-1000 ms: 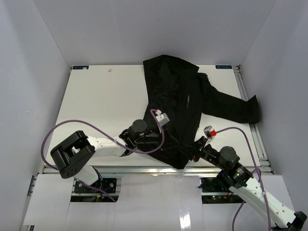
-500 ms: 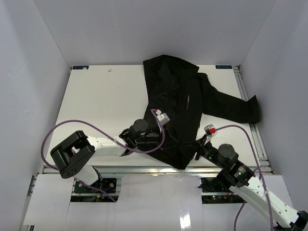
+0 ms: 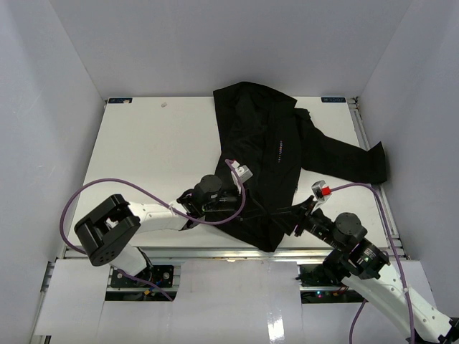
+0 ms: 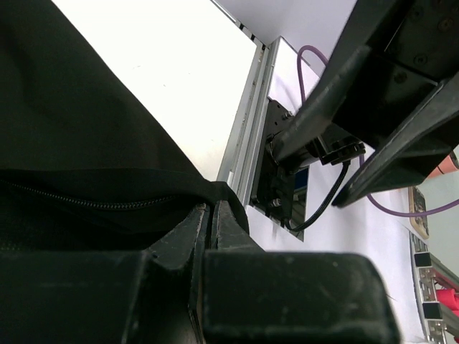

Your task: Zip up the jacket

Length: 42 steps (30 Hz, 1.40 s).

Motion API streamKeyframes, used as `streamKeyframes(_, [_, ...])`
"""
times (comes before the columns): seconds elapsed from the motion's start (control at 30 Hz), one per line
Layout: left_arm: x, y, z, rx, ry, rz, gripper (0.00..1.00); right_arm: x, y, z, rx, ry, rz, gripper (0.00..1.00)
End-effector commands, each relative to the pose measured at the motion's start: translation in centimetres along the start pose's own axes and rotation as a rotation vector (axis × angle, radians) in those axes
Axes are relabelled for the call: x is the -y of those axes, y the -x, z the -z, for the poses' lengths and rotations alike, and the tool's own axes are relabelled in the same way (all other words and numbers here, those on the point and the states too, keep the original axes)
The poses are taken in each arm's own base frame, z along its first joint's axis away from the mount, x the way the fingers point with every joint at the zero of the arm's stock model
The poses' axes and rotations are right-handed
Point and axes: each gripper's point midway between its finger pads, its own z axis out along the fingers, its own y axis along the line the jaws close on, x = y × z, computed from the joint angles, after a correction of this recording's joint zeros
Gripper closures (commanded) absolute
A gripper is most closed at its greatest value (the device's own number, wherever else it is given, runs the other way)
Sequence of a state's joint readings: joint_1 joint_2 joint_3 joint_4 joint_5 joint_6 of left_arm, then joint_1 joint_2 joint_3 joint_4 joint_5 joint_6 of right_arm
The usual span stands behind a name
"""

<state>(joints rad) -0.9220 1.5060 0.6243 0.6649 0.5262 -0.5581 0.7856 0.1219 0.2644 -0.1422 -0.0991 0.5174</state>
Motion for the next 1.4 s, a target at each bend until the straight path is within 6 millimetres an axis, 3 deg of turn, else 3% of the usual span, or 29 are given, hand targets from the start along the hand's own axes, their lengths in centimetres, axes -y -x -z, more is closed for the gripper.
streamKeyframes(0.0, [2.0, 2.9, 0.8, 0.060, -0.041, -0.024, 1.00, -1.4, -0.1, -0.3, 0.009, 0.093, 0.000, 0.55])
streamKeyframes(0.3, [2.5, 2.4, 0.7, 0.044, -0.092, 0.000, 1.00, -1.0, -1.2, -1.3, -0.007, 0.099, -0.034, 0.54])
streamKeyframes(0.67, [3.7, 2.2, 1.0, 0.035, -0.158, -0.008, 1.00, 1.2, -2.7, -1.8, -0.027, 0.019, -0.022, 0.52])
streamKeyframes(1.23, [4.5, 1.6, 1.1, 0.016, -0.216, -0.005, 1.00, -0.7, -2.3, -2.1, 0.008, 0.148, 0.013, 0.56])
streamKeyframes(1.37, [4.4, 1.5, 1.2, 0.015, -0.214, -0.006, 1.00, -0.8, -2.4, -2.1, 0.004, 0.156, 0.016, 0.66])
